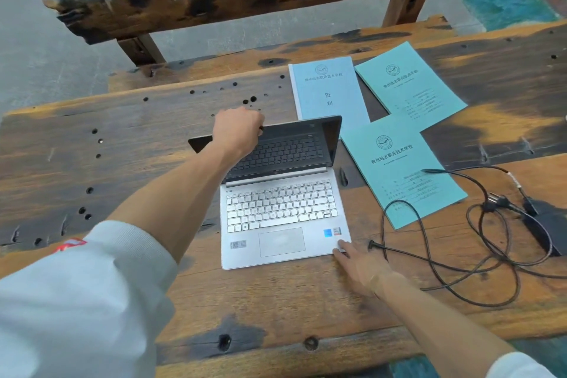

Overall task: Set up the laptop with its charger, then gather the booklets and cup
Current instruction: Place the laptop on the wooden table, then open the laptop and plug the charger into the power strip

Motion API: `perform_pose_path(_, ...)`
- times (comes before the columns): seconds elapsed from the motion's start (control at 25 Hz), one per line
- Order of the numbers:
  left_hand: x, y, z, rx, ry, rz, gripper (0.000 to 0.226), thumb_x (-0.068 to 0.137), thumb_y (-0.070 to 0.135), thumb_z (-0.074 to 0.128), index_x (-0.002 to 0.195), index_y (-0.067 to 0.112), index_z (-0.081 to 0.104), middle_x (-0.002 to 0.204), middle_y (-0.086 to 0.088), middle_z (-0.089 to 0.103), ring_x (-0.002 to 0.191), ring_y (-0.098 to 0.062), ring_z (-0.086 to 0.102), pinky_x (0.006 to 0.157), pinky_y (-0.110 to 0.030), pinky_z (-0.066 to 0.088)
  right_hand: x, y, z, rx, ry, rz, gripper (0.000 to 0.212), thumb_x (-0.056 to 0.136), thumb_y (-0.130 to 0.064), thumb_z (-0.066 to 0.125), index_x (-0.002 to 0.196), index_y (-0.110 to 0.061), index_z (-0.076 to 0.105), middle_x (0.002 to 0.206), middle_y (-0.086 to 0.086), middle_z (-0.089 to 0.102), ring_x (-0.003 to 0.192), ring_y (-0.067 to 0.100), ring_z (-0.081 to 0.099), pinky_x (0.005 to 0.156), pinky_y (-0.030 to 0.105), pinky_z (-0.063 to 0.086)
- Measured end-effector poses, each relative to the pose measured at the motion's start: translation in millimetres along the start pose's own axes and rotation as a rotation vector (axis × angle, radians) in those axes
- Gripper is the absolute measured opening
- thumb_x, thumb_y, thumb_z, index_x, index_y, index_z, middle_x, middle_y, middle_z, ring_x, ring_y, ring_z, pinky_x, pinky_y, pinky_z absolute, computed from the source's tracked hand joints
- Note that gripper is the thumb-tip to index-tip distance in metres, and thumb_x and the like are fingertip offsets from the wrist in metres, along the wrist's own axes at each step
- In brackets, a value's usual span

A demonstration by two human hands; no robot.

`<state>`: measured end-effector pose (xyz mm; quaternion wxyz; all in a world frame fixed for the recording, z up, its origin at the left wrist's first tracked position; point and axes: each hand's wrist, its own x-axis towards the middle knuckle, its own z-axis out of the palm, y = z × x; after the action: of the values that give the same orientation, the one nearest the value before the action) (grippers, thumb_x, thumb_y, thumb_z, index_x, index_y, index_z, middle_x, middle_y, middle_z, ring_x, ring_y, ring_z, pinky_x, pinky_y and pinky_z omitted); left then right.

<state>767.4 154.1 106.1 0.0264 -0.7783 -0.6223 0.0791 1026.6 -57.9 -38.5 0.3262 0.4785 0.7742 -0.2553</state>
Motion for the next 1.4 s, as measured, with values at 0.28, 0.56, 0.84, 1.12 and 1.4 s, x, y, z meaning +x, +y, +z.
perform_pose_path(0.28, -10.9, -1.7, 15.4, -0.055, 0.098, 0.038, 0.014, 0.098, 0.024, 0.054, 0.1, 0.014, 0.064, 0.096, -0.006, 0.069, 0.085, -0.03, 0.064, 0.08, -0.039, 0.038, -8.0, 5.0, 8.1, 0.118, 0.092, -0.023, 0.071, 0.092, -0.007, 0.041, 0.154, -0.021, 0.01, 0.163, -0.003, -0.002, 0.148, 0.023, 0.015, 0.102, 0.039, 0.042)
perform_pose_path(0.56, -38.8, 14.4, 40.1, -0.075, 0.263, -0.074, 0.026, 0.095, 0.021, 0.057, 0.12, 0.016, 0.058, 0.114, -0.01, 0.061, 0.101, -0.032, 0.055, 0.084, -0.045, 0.042, -15.5, 53.0, 18.7, 0.249, 0.43, 0.206, 0.052, 0.092, -0.01, 0.047, 0.141, -0.026, 0.043, 0.14, -0.005, 0.048, 0.116, 0.02, 0.053, 0.09, 0.031, 0.046)
perform_pose_path(0.84, -84.2, 84.6, 71.5, -0.302, 0.213, 0.032, 0.016, 0.091, 0.025, 0.062, 0.102, 0.014, 0.062, 0.102, -0.004, 0.06, 0.091, -0.024, 0.055, 0.082, -0.038, 0.044, -13.4, 88.2, 31.4, 0.185, 0.385, 0.211, 0.041, 0.091, -0.014, 0.051, 0.131, -0.025, 0.052, 0.126, -0.002, 0.056, 0.107, 0.021, 0.057, 0.085, 0.035, 0.046)
perform_pose_path(1.12, -91.1, 148.1, 125.6, -0.349, -0.543, -0.039, 0.076, 0.083, 0.054, 0.065, 0.147, 0.031, 0.03, 0.153, -0.004, 0.027, 0.139, -0.026, 0.028, 0.106, -0.048, 0.039, -1.8, 91.9, 29.1, 0.117, 0.336, 0.205, 0.033, 0.086, -0.015, 0.062, 0.118, -0.023, 0.061, 0.114, 0.003, 0.06, 0.105, 0.024, 0.054, 0.08, 0.035, 0.045)
perform_pose_path(1.4, -64.5, 161.9, 147.9, -0.313, -0.546, -0.027, 0.092, 0.077, 0.057, 0.068, 0.151, 0.035, 0.018, 0.159, -0.002, 0.015, 0.145, -0.027, 0.016, 0.115, -0.051, 0.025, 12.5, 100.9, 19.8, 0.159, 0.361, 0.127, 0.019, 0.082, -0.027, 0.07, 0.1, -0.023, 0.07, 0.104, -0.002, 0.066, 0.097, 0.021, 0.056, 0.074, 0.033, 0.045)
